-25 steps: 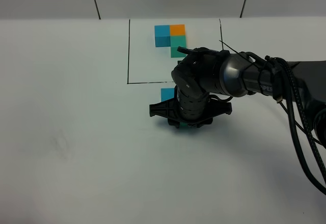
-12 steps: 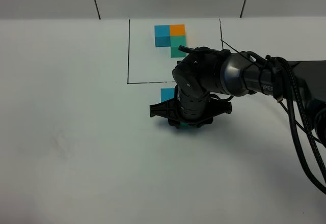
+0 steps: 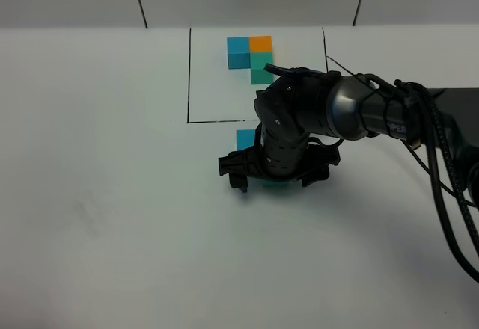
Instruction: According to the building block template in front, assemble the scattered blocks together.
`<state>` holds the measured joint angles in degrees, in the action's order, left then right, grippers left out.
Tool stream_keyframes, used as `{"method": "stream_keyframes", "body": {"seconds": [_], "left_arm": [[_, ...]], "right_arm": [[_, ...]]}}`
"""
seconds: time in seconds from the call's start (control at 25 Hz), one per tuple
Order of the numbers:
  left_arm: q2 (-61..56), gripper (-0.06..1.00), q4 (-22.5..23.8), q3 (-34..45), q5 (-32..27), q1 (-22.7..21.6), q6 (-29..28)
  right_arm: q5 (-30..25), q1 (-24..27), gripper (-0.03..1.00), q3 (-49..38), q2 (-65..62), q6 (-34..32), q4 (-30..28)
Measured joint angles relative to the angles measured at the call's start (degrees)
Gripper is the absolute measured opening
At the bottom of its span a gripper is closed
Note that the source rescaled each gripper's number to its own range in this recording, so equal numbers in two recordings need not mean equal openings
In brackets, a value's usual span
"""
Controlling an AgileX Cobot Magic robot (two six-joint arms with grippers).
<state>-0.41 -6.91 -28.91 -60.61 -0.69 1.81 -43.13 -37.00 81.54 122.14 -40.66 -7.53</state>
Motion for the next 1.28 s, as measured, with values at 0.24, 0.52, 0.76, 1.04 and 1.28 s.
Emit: {"method": "stream_keyframes", "body": {"seconds": [0.24,0.52,0.76,1.04,1.28], "left_arm": [[0.0,0.71,0.0,0.0,0.0,0.0,0.0],[0.0,0.71,0.0,0.0,0.0,0.0,0.0],[0.0,0.71,0.0,0.0,0.0,0.0,0.0],[0.0,0.71,0.0,0.0,0.0,0.0,0.0],[0.0,0.71,0.0,0.0,0.0,0.0,0.0]], "right_arm": [[-3.3,2.9,0.99,0.0,-7.7,9.4,3.6],[-4.9,15.3,1.0,-7.1,-19.7,25.3,9.0],[-3.9,33.4,1.0,-19.3,-32.8,30.3,9.8],[-4.6,45.1,1.0,-26.0,-47.7,38.0,13.0],[-6.3,43.5,1.0,-27.3,-57.4,38.6,15.1]]}}
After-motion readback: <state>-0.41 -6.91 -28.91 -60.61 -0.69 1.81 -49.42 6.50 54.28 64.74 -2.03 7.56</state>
